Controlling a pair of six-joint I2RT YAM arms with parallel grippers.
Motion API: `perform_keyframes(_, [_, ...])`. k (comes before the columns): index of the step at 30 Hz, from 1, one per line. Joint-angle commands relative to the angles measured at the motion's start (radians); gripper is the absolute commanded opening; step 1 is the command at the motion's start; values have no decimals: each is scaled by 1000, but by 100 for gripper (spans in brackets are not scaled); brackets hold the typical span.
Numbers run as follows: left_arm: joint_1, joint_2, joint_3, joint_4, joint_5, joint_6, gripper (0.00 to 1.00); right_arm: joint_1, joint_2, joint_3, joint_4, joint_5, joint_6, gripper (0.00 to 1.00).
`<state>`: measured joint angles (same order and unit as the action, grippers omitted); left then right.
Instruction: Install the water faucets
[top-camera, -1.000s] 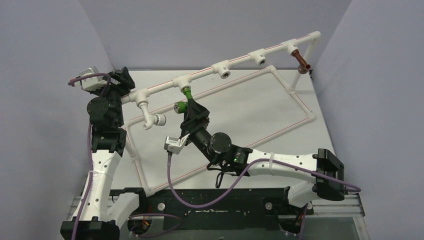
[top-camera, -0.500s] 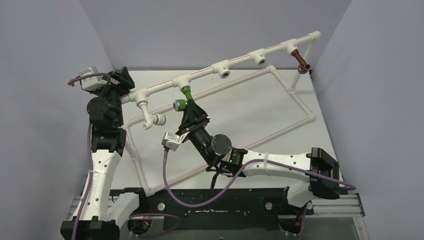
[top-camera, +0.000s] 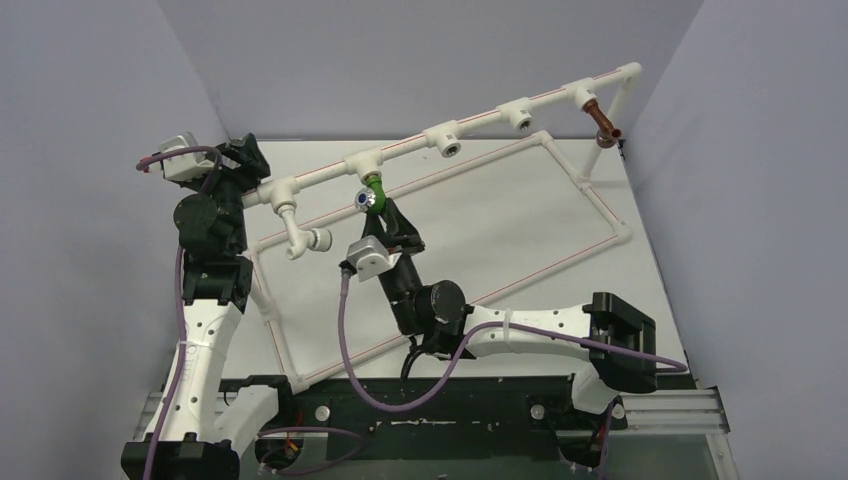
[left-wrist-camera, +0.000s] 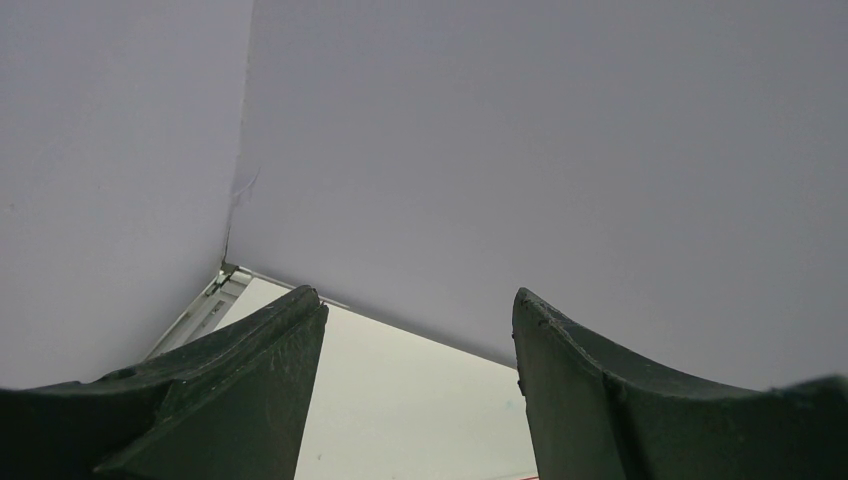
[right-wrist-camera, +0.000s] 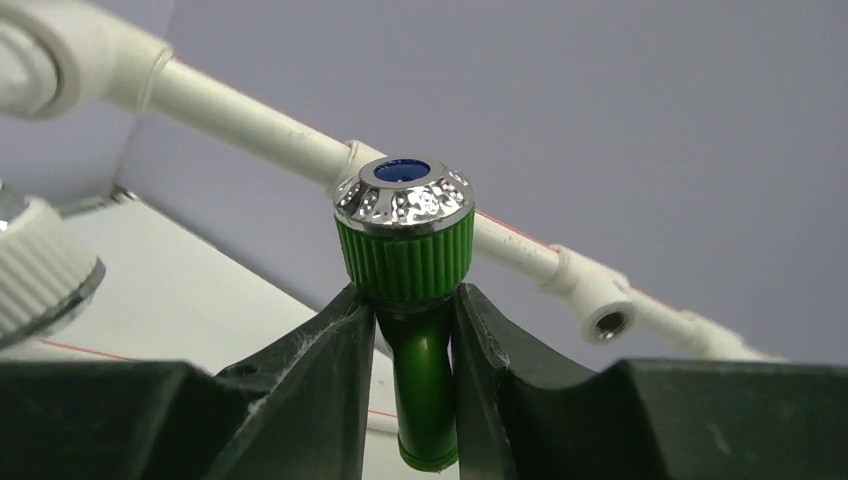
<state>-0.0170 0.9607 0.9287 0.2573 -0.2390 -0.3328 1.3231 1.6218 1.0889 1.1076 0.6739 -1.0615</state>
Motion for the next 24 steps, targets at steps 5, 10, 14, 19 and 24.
perform_keyframes(5, [9,55,-99,-341,13,21,66,-6,12,31,317,254,607,0])
perform_keyframes(10, [9,50,-99,-340,13,20,66,-5,-5,23,281,285,849,0])
perform_keyframes(14, [9,49,-100,-339,15,19,66,-5,-12,24,232,297,1029,0])
perform_keyframes(19, [9,48,-100,-337,18,17,66,-5,-27,20,123,313,1298,0])
perform_keyframes(24, [9,51,-102,-336,20,14,66,-4,-46,-8,59,321,1567,0])
